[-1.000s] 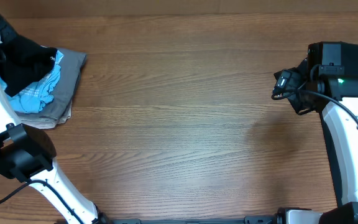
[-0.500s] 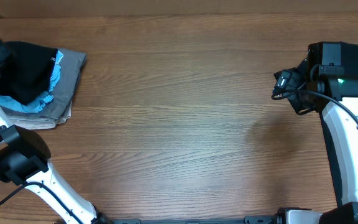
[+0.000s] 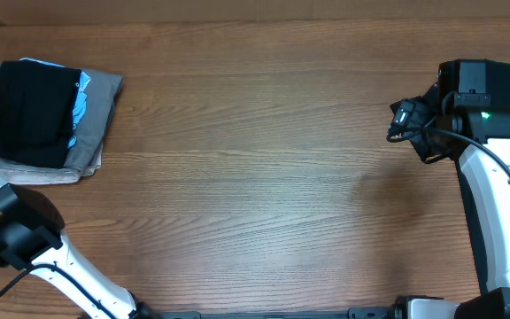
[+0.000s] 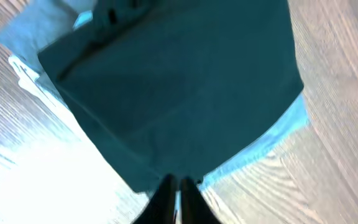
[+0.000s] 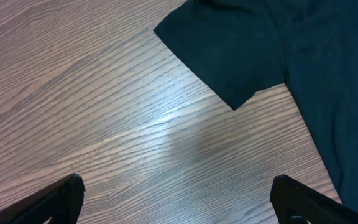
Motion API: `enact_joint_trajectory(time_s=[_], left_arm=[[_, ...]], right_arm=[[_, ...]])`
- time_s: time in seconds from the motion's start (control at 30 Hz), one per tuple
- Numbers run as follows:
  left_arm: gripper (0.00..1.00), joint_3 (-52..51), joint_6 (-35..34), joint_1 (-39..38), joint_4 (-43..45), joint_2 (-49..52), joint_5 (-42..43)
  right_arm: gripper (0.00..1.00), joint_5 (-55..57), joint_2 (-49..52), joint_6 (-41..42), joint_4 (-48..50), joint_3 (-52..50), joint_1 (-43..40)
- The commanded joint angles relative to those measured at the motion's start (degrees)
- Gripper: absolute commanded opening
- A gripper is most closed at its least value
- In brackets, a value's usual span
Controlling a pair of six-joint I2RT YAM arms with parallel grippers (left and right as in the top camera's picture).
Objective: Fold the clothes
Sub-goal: 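Lower the black bundle onto the grey folded stack and release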
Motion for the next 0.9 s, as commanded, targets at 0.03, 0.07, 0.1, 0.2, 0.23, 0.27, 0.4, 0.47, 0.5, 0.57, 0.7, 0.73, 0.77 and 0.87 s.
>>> enact_joint_trajectory(time_s=[0.03, 0.07, 0.1, 0.2, 0.23, 0.27, 0.4, 0.47, 0.5, 0.57, 0.7, 0.73, 0.77, 0.87], left_arm=[[0.04, 0.6, -0.3, 0.1, 2.8, 0.7, -0.7], [0.04, 0.4, -0.3, 0.1, 3.1, 1.3, -0.9], [0.04, 0.2, -0.5, 0.1, 3.2, 2.2, -1.5], [0.04, 0.2, -1.6, 0.2, 3.2, 5.2, -4.0], [0.04, 0.2, -2.3, 0.3, 3.1, 6.6, -5.4], [0.04, 0.2, -2.4, 0.5, 3.1, 7.8, -6.0], [0.04, 0.2, -2.4, 1.7, 2.1, 12.9, -6.1], [0.04, 0.2, -2.4, 2.5, 1.7, 14.3, -5.3], [0.04, 0.2, -2.4, 2.9, 1.6, 14.3, -4.4], [0.04, 0.3, -2.3, 3.7, 1.7, 13.7, -1.6], [0.04, 0.5, -2.3, 4.3, 2.3, 9.0, 3.4], [0.04, 0.5, -2.4, 4.3, 2.4, 7.2, 3.8], [0.04, 0.5, -2.3, 4.3, 2.5, 5.6, 4.4], [0.04, 0.5, -2.3, 3.8, 1.9, -0.2, 8.2]], right_arm=[[1.0, 0.8, -0.4, -0.2, 0.3, 0.5, -0.2], [1.0, 0.8, -0.4, -0.2, 0.2, 0.5, -0.2], [1.0, 0.8, -0.4, -0.2, 0.2, 0.5, -0.2], [1.0, 0.8, -0.4, -0.2, 0.2, 0.5, -0.2], [1.0, 0.8, -0.4, -0.2, 0.3, 0.5, -0.2], [1.0, 0.8, -0.4, -0.2, 0.2, 0.5, -0.2], [1.0, 0.8, -0.4, -0.2, 0.2, 0.5, -0.2], [1.0, 0.8, -0.4, -0.2, 0.2, 0.5, -0.2], [1.0, 0.8, -0.4, -0.2, 0.3, 0.5, -0.2], [1.0, 0.8, -0.4, -0.2, 0.2, 0.5, -0.2], [1.0, 0.8, -0.4, -0.2, 0.2, 0.5, -0.2], [1.0, 0.8, -0.4, -0.2, 0.2, 0.5, -0.2], [1.0, 0.8, -0.4, -0.2, 0.2, 0.5, -0.2], [1.0, 0.8, -0.4, -0.2, 0.2, 0.5, -0.2]])
